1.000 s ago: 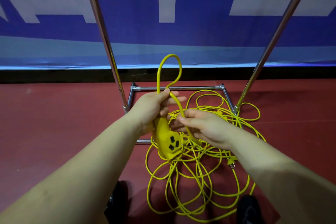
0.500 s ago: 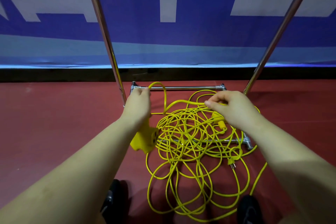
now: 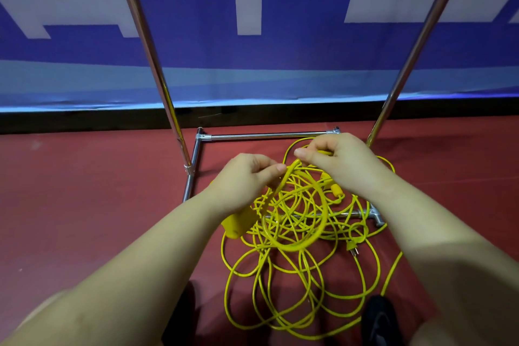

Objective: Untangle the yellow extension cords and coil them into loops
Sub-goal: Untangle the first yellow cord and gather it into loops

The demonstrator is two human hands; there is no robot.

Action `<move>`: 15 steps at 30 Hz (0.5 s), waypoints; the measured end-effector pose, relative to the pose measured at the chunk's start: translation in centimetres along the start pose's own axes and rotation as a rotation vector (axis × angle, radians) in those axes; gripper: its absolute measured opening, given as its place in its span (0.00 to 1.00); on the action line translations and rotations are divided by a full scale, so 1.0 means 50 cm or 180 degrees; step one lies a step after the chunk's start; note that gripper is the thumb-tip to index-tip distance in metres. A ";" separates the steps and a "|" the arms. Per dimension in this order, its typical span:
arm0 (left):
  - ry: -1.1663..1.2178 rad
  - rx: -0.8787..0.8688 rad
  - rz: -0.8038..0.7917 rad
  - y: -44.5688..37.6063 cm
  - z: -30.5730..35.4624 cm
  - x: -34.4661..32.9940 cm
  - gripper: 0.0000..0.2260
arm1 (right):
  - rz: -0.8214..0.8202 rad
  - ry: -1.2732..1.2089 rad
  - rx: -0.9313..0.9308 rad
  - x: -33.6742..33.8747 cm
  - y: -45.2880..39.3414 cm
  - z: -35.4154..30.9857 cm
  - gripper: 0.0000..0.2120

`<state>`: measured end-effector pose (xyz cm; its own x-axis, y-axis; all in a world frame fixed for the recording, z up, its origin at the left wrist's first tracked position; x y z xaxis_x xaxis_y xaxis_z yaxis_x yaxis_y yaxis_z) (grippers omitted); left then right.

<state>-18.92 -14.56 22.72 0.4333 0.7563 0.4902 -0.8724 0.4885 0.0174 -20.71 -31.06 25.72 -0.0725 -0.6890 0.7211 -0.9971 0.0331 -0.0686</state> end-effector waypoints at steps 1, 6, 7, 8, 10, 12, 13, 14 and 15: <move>0.0287 0.0053 -0.0139 0.003 0.005 -0.008 0.10 | 0.0117 -0.0032 -0.0040 0.002 0.001 0.001 0.15; 0.1948 0.0532 -0.0541 0.014 0.021 -0.035 0.11 | 0.0409 -0.0201 0.0019 0.010 0.002 0.000 0.13; 0.2120 0.0644 -0.0624 0.016 0.022 -0.040 0.12 | 0.0370 -0.0238 0.0046 0.010 0.002 0.001 0.12; 0.2195 0.0742 -0.0699 0.018 0.023 -0.044 0.12 | 0.0317 -0.0255 0.0064 0.010 0.001 0.002 0.12; 0.2241 0.0859 -0.0791 0.021 0.021 -0.051 0.12 | 0.0204 -0.0250 0.0090 0.013 0.001 0.005 0.11; 0.2217 0.0869 -0.0817 0.019 0.017 -0.054 0.11 | 0.0098 -0.0241 0.0106 0.017 0.001 0.010 0.12; 0.2177 0.0882 -0.0809 0.018 0.015 -0.054 0.11 | 0.0056 -0.0223 0.0101 0.018 0.002 0.014 0.13; 0.2129 0.0903 -0.0790 0.017 0.012 -0.054 0.11 | 0.0014 -0.0198 0.0076 0.017 0.002 0.017 0.13; 0.2082 0.0934 -0.0752 0.015 0.011 -0.054 0.11 | -0.0047 -0.0172 0.0036 0.015 0.003 0.019 0.13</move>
<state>-20.88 -16.46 21.88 0.5826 0.7945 -0.1712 -0.7244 0.6031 0.3340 -20.89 -32.28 25.58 -0.0562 -0.7275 0.6838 -0.9977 0.0147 -0.0664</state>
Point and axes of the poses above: each hand's wrist, its own y-axis away from the middle knuckle, its own x-axis out of the back of the hand, z = x × y, the point moved 4 cm from there along -y, towards the middle knuckle, and after that the axes turned 3 degrees about -x, right-handed, at the moved point
